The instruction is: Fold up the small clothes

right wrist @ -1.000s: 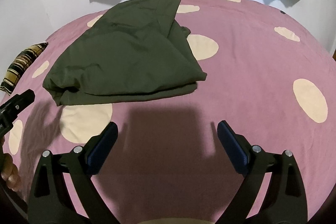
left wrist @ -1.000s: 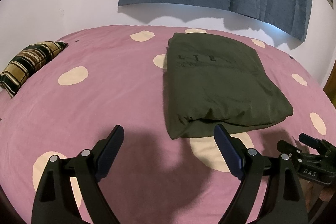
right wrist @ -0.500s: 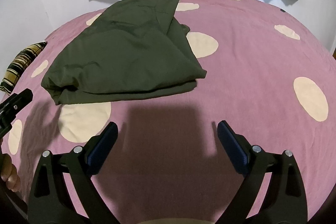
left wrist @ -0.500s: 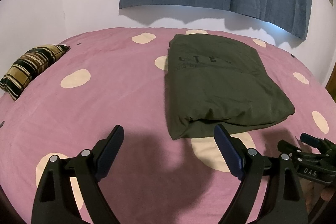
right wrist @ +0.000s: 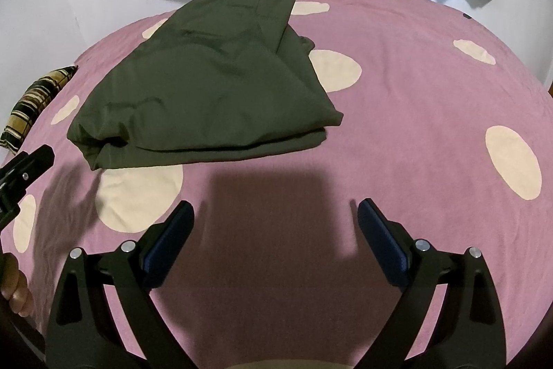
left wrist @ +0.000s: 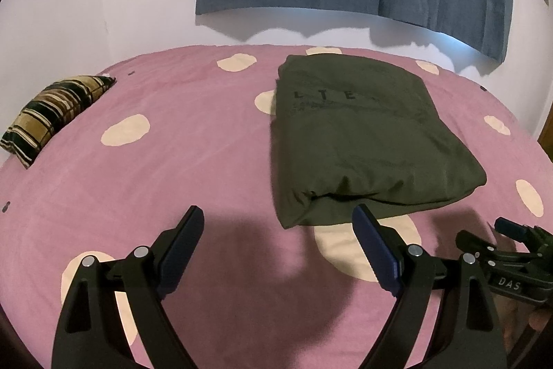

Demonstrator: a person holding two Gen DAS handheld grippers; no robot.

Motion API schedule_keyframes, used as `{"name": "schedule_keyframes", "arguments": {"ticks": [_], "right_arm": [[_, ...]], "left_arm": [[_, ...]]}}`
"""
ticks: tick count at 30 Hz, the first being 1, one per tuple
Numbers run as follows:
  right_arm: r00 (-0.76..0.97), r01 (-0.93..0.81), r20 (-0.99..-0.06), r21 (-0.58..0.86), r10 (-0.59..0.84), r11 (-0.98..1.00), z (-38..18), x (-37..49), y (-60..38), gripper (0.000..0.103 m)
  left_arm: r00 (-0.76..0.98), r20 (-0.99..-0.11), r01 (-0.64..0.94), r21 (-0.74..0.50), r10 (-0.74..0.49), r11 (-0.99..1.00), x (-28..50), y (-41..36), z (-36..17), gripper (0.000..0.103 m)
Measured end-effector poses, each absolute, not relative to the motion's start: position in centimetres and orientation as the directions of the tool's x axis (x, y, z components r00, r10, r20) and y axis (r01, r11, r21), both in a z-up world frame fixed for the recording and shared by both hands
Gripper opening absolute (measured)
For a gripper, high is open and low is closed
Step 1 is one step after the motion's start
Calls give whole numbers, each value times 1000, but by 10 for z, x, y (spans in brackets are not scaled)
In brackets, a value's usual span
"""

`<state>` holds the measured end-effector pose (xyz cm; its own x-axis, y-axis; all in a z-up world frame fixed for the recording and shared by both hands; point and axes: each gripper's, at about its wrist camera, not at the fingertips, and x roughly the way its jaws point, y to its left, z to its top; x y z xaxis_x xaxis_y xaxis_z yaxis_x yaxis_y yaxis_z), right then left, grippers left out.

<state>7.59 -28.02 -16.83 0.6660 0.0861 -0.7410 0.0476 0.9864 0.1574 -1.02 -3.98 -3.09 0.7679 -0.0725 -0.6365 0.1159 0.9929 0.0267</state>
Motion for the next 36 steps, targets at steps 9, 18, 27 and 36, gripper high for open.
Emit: {"name": "schedule_keyframes", "arguments": {"ticks": [9,18,27,36], "right_arm": [[678,33,-727,177,108,984,-164,74,-283,95],[763,63,-634,266,125,962,-111,91,-350,98],[734,286,-670,156,-112,945,-123,265,-464,100],[586,466,-746,-10,-317,885,-174,388,-530,100]], "left_arm": [[817,-572,85,3,-68,996,-17,-29,-11,87],[745,-667,-88,-130,-22,988,91,61,7,87],[645,-746,-287,-34,167,957,278,137,-35,87],[549,-792,-441,-4,266,898,344,173,-92,92]]}}
